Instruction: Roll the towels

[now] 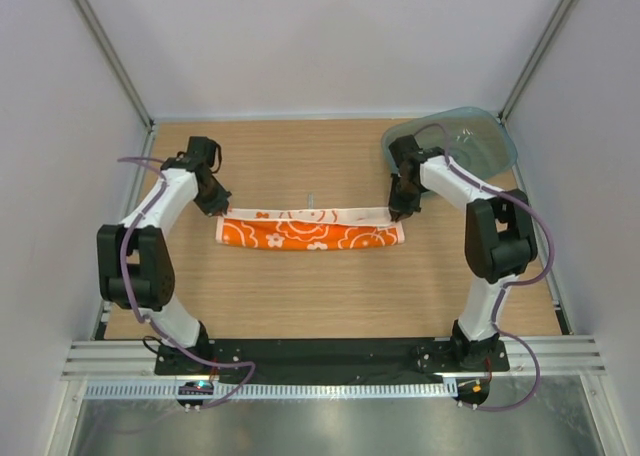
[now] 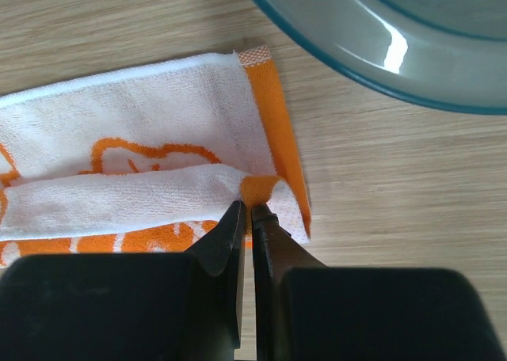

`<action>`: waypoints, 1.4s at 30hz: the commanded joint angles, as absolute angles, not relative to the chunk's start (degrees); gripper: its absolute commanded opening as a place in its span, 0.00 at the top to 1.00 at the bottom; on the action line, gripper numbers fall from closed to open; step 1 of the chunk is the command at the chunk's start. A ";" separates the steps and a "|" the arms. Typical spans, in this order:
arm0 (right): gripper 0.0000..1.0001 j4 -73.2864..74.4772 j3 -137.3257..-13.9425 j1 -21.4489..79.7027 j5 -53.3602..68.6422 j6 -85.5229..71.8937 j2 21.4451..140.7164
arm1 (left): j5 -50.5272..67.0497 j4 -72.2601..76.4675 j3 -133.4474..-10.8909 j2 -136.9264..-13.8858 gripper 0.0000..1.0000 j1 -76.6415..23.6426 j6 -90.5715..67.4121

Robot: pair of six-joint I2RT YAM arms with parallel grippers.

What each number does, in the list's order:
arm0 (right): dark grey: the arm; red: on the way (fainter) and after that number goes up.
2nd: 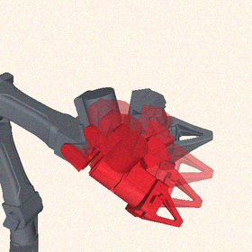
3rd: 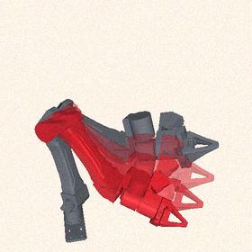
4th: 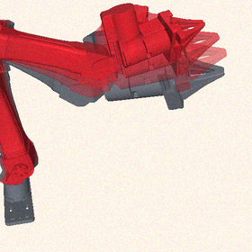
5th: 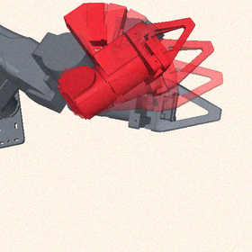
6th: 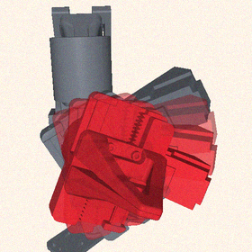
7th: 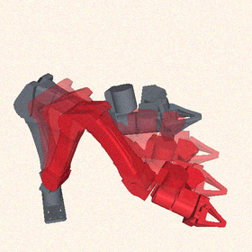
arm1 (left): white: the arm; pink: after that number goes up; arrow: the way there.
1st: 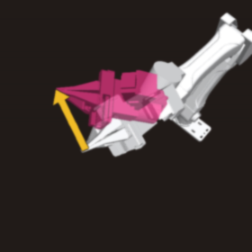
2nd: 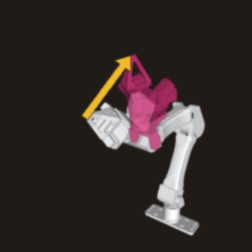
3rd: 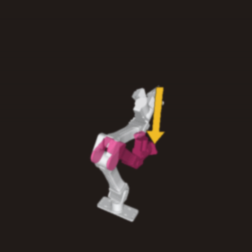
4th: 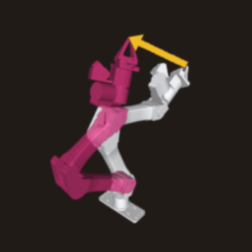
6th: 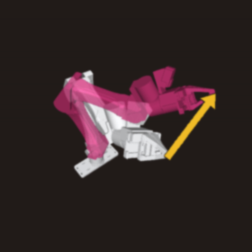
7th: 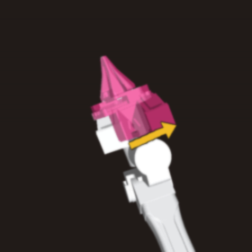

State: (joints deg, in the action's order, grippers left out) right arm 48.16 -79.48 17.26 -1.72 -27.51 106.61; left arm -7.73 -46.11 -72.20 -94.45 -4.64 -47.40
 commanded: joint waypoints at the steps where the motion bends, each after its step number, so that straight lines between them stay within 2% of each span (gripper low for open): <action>1: 0.99 48.07 -82.61 16.96 -1.49 -26.81 107.22 | -10.02 -45.79 -75.49 -96.24 0.99 -4.48 -46.23; 7: 0.96 48.34 -84.99 16.79 -2.28 -26.89 109.86 | -9.58 -45.62 -77.43 -100.54 1.00 -4.31 -45.62; 10: 0.84 48.43 -85.95 16.70 -2.64 -26.98 110.48 | -9.40 -46.58 -79.54 -103.35 0.99 -4.13 -45.09; 11: 0.74 48.51 -86.22 16.61 -2.64 -27.07 110.65 | -9.06 -46.58 -79.89 -103.97 0.97 -4.13 -45.00; 12: 0.70 48.60 -86.48 16.61 -2.64 -27.07 110.65 | -8.79 -46.58 -80.76 -104.50 0.95 -4.04 -44.91; 14: 0.59 49.13 -87.45 16.70 -2.90 -27.07 110.39 | -8.44 -46.50 -81.30 -105.73 0.87 -4.04 -44.74; 17: 0.48 49.92 -88.94 16.61 -3.86 -27.07 109.34 | -8.88 -46.93 -83.05 -106.70 0.77 -3.96 -44.56; 27: 0.35 53.52 -89.83 16.70 -10.28 -26.28 101.96 | -12.83 -49.30 -83.94 -103.28 0.35 -1.67 -43.77; 32: 0.33 52.39 -85.70 16.61 -9.68 -26.10 96.95 | -12.66 -49.31 -80.61 -98.18 0.36 -1.49 -43.24; 42: 0.35 42.99 -69.27 16.70 2.43 -27.95 95.27 | -6.42 -43.42 -60.83 -86.31 0.40 -1.76 -46.05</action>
